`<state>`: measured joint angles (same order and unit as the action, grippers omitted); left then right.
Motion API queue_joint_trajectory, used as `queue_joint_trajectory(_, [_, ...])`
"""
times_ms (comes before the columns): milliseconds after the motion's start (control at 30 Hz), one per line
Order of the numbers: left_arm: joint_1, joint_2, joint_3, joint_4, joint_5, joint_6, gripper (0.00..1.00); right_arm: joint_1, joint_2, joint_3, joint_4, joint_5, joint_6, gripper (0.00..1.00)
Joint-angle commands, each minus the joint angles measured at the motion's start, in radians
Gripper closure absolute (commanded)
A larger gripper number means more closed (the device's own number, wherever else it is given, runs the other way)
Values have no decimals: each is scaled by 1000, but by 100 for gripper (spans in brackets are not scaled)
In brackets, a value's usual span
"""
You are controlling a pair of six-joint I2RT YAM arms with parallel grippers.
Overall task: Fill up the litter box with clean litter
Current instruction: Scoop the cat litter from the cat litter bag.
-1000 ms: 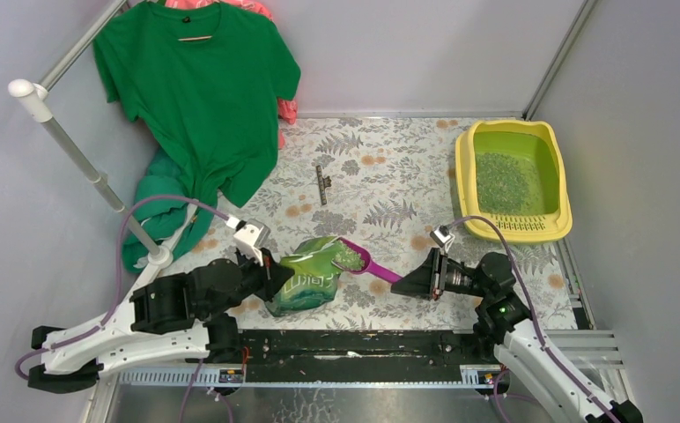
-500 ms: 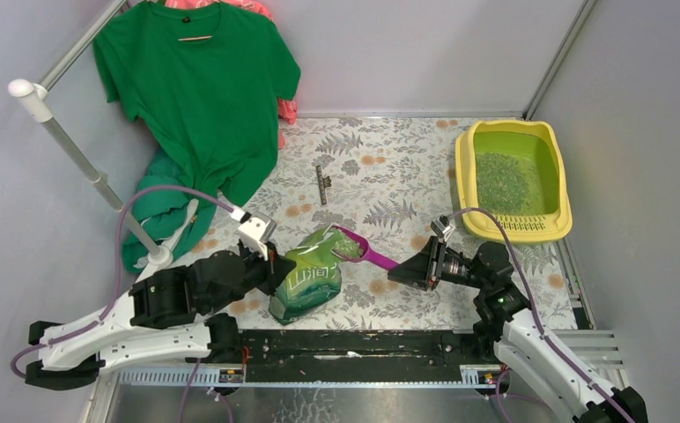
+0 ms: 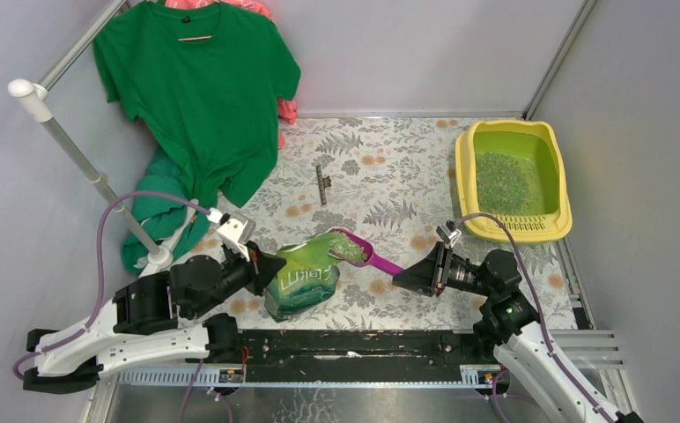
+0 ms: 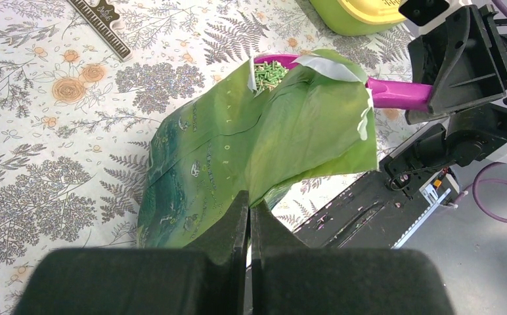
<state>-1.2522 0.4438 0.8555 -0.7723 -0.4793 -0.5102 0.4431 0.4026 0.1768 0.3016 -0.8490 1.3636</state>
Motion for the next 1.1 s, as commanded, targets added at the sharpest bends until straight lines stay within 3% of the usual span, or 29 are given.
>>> queue_joint_trajectory(0, [-3, -25, 38, 269, -38, -25, 100, -6, -59, 67, -92, 28, -37, 100])
queue_joint_trajectory(133, [-3, -32, 29, 270, -29, -31, 100, -6, -91, 128, -192, 81, -90, 100])
queue_joint_trajectory(600, [-3, -60, 27, 254, -35, -29, 100, -6, -106, 226, -242, 189, -111, 100])
queue_joint_trajectory(1067, [-3, -75, 25, 255, -21, -28, 100, -6, -40, 347, -249, 478, -192, 100])
